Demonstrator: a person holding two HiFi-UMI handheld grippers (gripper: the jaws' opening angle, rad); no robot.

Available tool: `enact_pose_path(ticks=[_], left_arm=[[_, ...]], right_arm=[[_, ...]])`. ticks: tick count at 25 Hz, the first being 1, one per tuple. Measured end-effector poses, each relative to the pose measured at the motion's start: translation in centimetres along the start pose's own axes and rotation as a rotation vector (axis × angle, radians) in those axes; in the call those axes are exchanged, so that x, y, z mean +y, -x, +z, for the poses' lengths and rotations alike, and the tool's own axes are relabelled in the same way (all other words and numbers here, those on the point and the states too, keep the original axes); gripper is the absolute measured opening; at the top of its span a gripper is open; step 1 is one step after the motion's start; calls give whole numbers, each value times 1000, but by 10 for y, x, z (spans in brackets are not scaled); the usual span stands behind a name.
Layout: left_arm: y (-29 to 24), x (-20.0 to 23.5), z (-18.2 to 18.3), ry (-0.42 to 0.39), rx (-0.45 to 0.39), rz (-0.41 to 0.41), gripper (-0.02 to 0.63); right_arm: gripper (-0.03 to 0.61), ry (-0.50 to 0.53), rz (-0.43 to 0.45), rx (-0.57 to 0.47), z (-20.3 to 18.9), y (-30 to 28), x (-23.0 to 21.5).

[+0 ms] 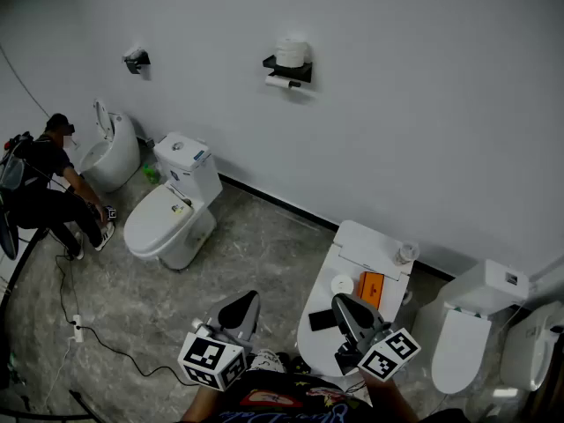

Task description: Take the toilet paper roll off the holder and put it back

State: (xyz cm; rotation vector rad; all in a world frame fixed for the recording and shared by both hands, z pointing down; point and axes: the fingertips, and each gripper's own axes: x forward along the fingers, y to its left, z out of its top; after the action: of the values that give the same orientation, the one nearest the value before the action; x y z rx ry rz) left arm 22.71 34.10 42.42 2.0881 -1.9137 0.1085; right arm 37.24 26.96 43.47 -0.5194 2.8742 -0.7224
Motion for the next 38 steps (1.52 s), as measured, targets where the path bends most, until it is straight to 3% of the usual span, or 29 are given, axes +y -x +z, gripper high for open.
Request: enact_pose_path(ticks=[3, 8, 16, 19, 22, 31, 35, 38], left_arm=[[-9, 17, -4, 55, -26, 5, -2], [-33, 74, 0, 78, -32, -3, -2], [-83, 207, 39, -61, -5, -135, -2], [-106, 250, 69, -61, -26, -193, -2], [-129, 276, 95, -47, -67, -237, -2], [-255, 308, 126, -85, -47, -386, -2], [-320, 323, 159, -118, -68, -399, -2], [-363, 337, 181, -120, -72, -395, -2]], right_arm=[[17, 10, -23, 8, 4, -14, -16], [17, 39, -15, 23, -1, -69, -19], [17, 33, -24, -98, 2, -242, -5], [17, 6, -24, -152, 9, -296, 2], [17, 14, -78, -172, 15, -327, -5], [17, 76, -233, -205, 54, -373, -101], [17, 172, -235, -238, 105, -405, -156], [18, 298, -244, -211, 153, -436, -190]])
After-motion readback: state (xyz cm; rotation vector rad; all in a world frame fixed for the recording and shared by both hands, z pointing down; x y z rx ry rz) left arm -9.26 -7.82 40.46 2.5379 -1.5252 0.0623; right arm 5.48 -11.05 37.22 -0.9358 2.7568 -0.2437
